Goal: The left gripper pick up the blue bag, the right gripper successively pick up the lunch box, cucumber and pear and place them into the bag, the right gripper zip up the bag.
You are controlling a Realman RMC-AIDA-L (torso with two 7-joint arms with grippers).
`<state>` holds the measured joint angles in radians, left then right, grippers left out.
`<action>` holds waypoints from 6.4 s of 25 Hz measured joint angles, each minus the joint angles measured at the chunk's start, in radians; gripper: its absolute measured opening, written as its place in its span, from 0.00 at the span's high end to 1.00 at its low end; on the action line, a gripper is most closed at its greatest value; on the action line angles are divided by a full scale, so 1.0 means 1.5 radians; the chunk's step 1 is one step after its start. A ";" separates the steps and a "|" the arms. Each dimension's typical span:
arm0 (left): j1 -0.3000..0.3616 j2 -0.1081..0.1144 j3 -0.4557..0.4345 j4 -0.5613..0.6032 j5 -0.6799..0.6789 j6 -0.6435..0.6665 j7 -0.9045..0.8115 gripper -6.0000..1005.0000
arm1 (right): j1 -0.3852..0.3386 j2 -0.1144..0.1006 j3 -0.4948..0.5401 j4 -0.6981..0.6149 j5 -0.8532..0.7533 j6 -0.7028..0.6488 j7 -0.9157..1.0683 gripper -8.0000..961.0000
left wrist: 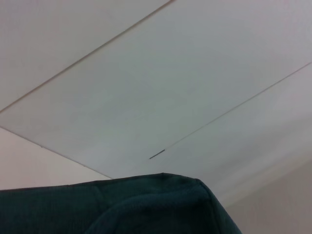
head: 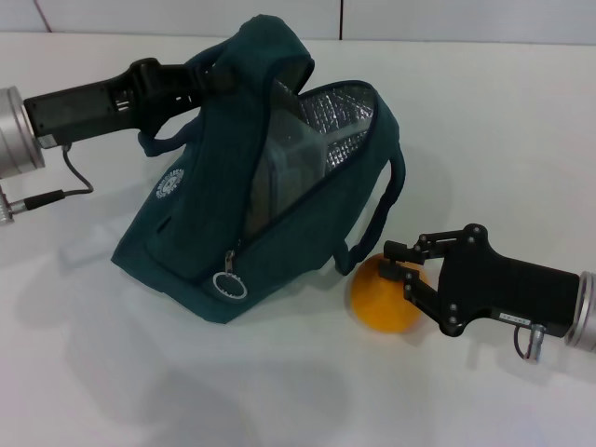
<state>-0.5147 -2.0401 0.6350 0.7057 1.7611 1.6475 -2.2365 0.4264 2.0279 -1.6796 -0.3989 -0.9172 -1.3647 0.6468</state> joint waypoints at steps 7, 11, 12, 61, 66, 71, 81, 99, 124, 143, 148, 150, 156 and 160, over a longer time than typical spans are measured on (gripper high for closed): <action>-0.001 0.001 0.000 0.001 0.000 0.000 0.000 0.92 | 0.003 0.000 0.000 0.000 0.001 0.003 0.008 0.85; 0.001 0.001 0.000 0.002 -0.001 0.000 0.000 0.92 | 0.007 0.000 0.003 0.002 0.002 0.005 0.011 0.93; 0.001 0.002 0.000 0.003 -0.001 0.000 0.000 0.92 | 0.008 0.000 0.004 0.002 0.002 0.005 0.012 0.96; 0.000 -0.014 0.005 -0.003 -0.017 0.030 -0.008 0.92 | 0.151 -0.003 0.024 -0.115 0.018 -0.024 0.079 0.97; 0.000 -0.014 0.004 -0.008 -0.017 0.030 -0.006 0.92 | 0.149 -0.001 -0.017 -0.114 0.014 -0.015 0.084 0.97; 0.001 -0.014 0.001 -0.009 -0.017 0.030 -0.005 0.92 | 0.145 -0.001 -0.054 -0.113 0.013 -0.007 0.126 0.99; 0.002 -0.014 0.003 -0.009 -0.015 0.029 0.000 0.92 | 0.085 -0.003 -0.052 -0.132 0.025 0.001 0.121 0.96; 0.010 -0.009 -0.024 -0.013 -0.015 0.015 0.010 0.92 | -0.073 -0.009 0.112 0.039 0.137 -0.061 -0.040 0.30; 0.029 -0.008 -0.024 -0.014 -0.014 0.016 0.014 0.92 | 0.043 0.000 0.026 0.025 0.341 0.155 -0.101 0.30; 0.087 -0.007 -0.020 -0.045 -0.004 0.053 0.021 0.92 | -0.056 -0.006 0.015 -0.036 0.360 -0.123 -0.155 0.31; 0.080 -0.005 -0.019 -0.067 -0.002 0.058 0.033 0.92 | -0.052 -0.009 0.011 -0.014 0.325 -0.064 -0.122 0.31; 0.078 -0.005 -0.020 -0.067 -0.010 0.063 0.035 0.92 | -0.054 -0.008 0.010 -0.007 0.314 -0.063 -0.120 0.31; 0.070 -0.007 -0.023 -0.067 -0.015 0.057 0.050 0.92 | -0.060 -0.010 0.012 -0.001 0.294 -0.201 -0.045 0.31; 0.064 -0.009 -0.023 -0.067 -0.013 0.039 0.065 0.92 | -0.057 -0.018 0.011 -0.001 0.274 -0.274 -0.003 0.31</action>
<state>-0.4182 -2.0544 0.6007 0.6056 1.7416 1.7057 -2.1388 0.3415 2.0008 -1.6635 -0.4003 -0.5064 -1.7755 0.6424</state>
